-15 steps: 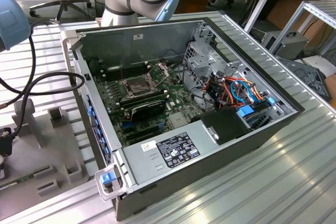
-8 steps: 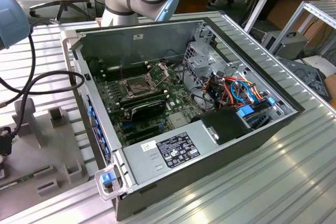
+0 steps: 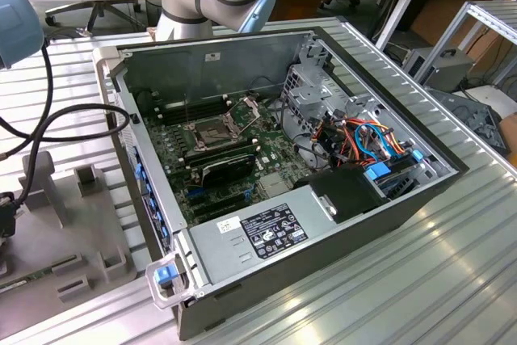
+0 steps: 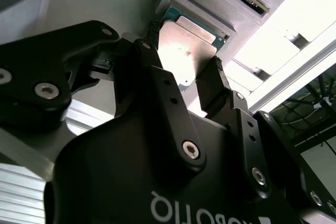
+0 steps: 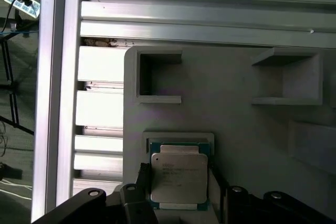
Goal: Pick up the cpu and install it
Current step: 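Pick up the cpu and move it towards the insertion slot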
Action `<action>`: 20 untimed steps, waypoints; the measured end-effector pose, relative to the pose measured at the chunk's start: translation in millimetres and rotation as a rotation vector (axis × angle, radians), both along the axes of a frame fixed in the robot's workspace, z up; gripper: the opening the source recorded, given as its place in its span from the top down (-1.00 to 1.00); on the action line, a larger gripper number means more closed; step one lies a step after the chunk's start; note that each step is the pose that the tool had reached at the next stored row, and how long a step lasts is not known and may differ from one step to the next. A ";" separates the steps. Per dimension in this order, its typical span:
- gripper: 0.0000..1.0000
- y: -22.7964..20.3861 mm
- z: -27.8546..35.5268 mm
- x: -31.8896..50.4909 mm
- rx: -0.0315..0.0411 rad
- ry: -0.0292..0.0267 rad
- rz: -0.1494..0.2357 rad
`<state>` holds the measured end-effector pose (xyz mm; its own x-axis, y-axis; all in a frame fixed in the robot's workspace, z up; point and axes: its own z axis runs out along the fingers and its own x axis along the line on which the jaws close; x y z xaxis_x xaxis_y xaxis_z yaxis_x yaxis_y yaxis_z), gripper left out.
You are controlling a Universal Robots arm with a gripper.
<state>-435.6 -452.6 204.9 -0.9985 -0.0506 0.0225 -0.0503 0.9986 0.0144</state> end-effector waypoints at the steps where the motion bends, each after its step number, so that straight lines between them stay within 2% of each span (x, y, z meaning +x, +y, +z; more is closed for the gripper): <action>1: -0.07 0.0 0.9 0.0 0.0000 0.0001 0.000; 7: -0.07 0.0 8.0 0.0 0.0000 0.0000 0.000; 15: -0.07 0.0 20.4 0.0 0.0000 0.0001 0.000; 18: -0.07 0.0 26.2 0.0 0.0000 0.0000 0.000; 20: -0.07 0.0 33.2 0.0 0.0000 0.0000 0.000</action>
<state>-435.7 -452.6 238.1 -0.9985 -0.0506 0.0225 -0.0503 0.9986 0.0143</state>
